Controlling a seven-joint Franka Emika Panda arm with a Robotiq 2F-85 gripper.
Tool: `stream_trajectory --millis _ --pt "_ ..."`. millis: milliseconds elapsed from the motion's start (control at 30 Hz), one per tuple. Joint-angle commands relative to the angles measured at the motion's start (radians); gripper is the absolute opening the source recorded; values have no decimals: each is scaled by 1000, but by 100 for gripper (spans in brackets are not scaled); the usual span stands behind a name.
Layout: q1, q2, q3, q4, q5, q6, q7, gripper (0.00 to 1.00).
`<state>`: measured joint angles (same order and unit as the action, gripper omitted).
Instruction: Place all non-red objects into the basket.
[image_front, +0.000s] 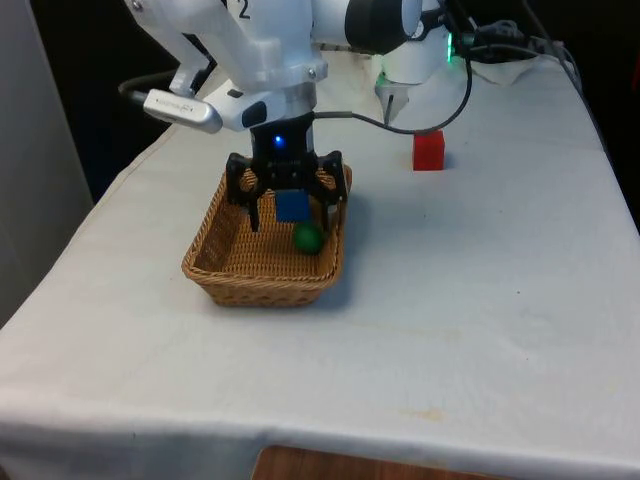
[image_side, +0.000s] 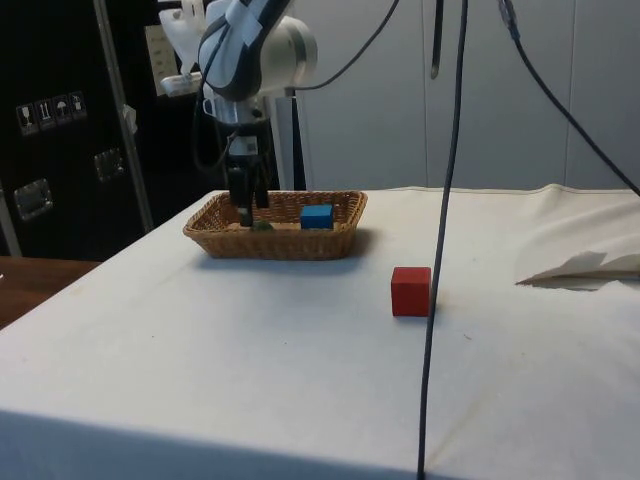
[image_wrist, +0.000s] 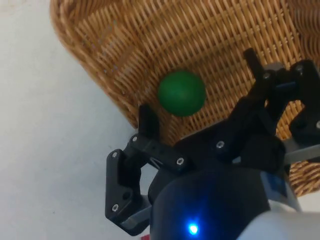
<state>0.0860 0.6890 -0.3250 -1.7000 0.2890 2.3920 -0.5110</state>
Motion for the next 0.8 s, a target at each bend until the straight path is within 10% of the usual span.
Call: stream_trajectory --millis 0,767 --pt "7 -23 -7 -7 -8 -17 6 100" --pt "59 -198 0 -73 -52 -106 72 100"
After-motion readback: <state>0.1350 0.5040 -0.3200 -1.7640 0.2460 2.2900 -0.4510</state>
